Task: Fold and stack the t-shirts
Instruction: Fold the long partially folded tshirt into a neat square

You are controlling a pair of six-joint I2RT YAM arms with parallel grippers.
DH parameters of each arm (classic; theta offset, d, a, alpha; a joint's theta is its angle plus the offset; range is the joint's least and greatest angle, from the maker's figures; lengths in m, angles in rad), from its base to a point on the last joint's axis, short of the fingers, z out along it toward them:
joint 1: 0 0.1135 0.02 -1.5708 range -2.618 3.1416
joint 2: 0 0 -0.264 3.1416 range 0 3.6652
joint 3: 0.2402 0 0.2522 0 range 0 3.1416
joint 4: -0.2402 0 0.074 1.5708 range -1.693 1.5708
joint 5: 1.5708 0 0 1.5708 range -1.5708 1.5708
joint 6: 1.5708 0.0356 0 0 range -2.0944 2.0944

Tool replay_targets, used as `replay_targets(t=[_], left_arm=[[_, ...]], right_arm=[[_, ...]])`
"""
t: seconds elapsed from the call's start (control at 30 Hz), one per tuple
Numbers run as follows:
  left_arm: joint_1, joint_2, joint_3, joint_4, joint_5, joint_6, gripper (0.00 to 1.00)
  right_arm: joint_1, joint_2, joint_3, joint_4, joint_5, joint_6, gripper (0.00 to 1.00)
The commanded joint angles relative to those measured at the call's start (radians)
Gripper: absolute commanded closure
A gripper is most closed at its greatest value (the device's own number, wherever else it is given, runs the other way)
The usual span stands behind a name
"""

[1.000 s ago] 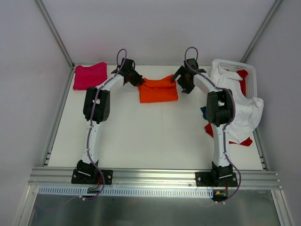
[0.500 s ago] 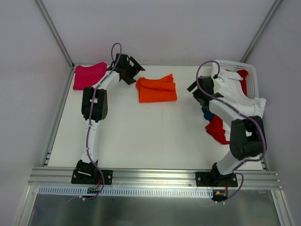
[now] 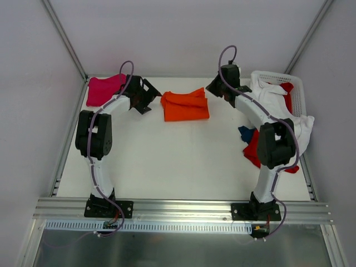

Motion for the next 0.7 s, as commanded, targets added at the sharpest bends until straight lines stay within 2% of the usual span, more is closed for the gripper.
replay_targets(t=[0.0, 0.2, 0.67], left_arm=[[-0.014, -0.151, -0.129, 0.049, -0.039, -0.01, 0.02], [-0.014, -0.244, -0.275, 0.068, -0.057, -0.016, 0.04], [-0.019, -0.36, -0.383, 0.073, -0.062, 0.002, 0.05]], right_arm=[[0.008, 0.079, 0.026, -0.095, -0.149, 0.031, 0.99], [0.044, 0.091, 0.002, -0.117, -0.16, 0.056, 0.99], [0.055, 0.186, 0.008, -0.125, -0.14, 0.08, 1.0]])
